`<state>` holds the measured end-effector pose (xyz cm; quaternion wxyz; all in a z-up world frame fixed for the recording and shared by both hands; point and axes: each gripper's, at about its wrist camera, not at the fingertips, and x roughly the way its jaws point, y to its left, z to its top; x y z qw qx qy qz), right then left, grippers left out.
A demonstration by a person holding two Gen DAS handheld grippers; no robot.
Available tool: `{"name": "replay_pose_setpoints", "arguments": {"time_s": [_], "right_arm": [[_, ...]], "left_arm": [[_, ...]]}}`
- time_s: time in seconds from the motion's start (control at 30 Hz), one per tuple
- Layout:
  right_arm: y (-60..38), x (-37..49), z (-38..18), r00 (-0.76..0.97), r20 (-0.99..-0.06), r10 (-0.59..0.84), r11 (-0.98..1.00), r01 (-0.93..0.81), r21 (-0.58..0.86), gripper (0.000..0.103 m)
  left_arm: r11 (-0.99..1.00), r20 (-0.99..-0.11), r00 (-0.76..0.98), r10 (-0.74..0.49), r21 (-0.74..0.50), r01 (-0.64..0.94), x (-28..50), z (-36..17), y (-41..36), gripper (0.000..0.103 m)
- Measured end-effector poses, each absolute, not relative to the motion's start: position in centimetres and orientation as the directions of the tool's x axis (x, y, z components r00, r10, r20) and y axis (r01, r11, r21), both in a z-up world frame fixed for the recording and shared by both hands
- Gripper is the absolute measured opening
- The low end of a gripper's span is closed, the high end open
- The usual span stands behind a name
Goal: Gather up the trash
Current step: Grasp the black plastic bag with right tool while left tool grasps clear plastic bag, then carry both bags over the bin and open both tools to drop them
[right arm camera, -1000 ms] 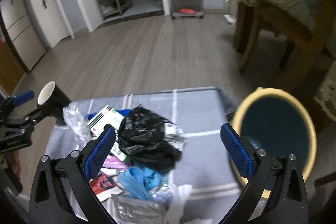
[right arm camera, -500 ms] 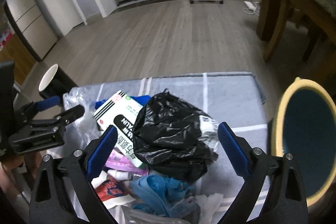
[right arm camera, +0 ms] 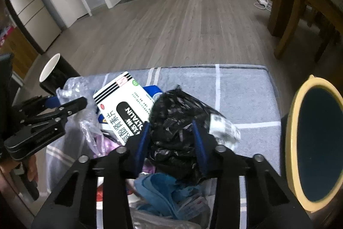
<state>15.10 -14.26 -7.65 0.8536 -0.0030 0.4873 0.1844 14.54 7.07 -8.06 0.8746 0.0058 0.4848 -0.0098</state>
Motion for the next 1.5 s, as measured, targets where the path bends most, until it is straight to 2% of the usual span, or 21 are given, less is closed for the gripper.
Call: {"name": "replay_pose_setpoints", "arguments": {"time_s": [0.1, 0.27, 0.43, 0.57, 0.7, 0.93, 1.2, 1.5], "right_arm": [[-15.1, 14.8, -6.9, 0.475, -0.823, 0.311, 0.936, -0.304, 0.178, 0.028], [-17.1, 14.2, -4.9, 0.516, -0.798, 0.31, 0.946, -0.248, 0.207, 0.027], [-19.8, 13.4, -0.5, 0.566, -0.751, 0.34, 0.94, -0.22, 0.259, 0.027], [-23.5, 12.0, 3.3, 0.611, -0.712, 0.346, 0.938, -0.203, 0.281, 0.027], [-27.7, 11.0, 5.1, 0.651, -0.692, 0.31, 0.949, -0.173, 0.263, 0.027], [-35.3, 10.2, 4.9, 0.706, -0.68, 0.197, 0.97, -0.039, 0.24, 0.027], [-40.2, 13.8, 1.0, 0.644, -0.747, 0.166, 0.945, 0.113, 0.307, 0.027], [-43.7, 15.2, -1.5, 0.599, -0.79, 0.128, 0.927, 0.212, 0.311, 0.028]], "left_arm": [[1.0, -0.836, 0.549, 0.004, 0.008, 0.006, 13.9, -7.2, 7.4, 0.032], [0.999, -0.797, 0.603, 0.038, 0.035, -0.016, 12.6, -4.8, 7.6, 0.03], [0.998, -0.712, 0.701, 0.031, 0.057, 0.013, 11.0, -0.6, 6.2, 0.03], [0.991, -0.638, 0.77, -0.001, 0.1, 0.084, 9.6, 2.5, 3.2, 0.031], [0.973, -0.61, 0.79, -0.052, 0.146, 0.177, 8.8, 3.8, -1.0, 0.031], [0.944, -0.615, 0.761, -0.206, 0.081, 0.321, 8.3, 4.2, -8.5, 0.031], [0.909, -0.651, 0.688, -0.32, -0.005, 0.417, 9.3, 2.7, -15.9, 0.031], [0.908, -0.714, 0.625, -0.314, -0.033, 0.418, 12.5, 0.0, -20.7, 0.031]]}}
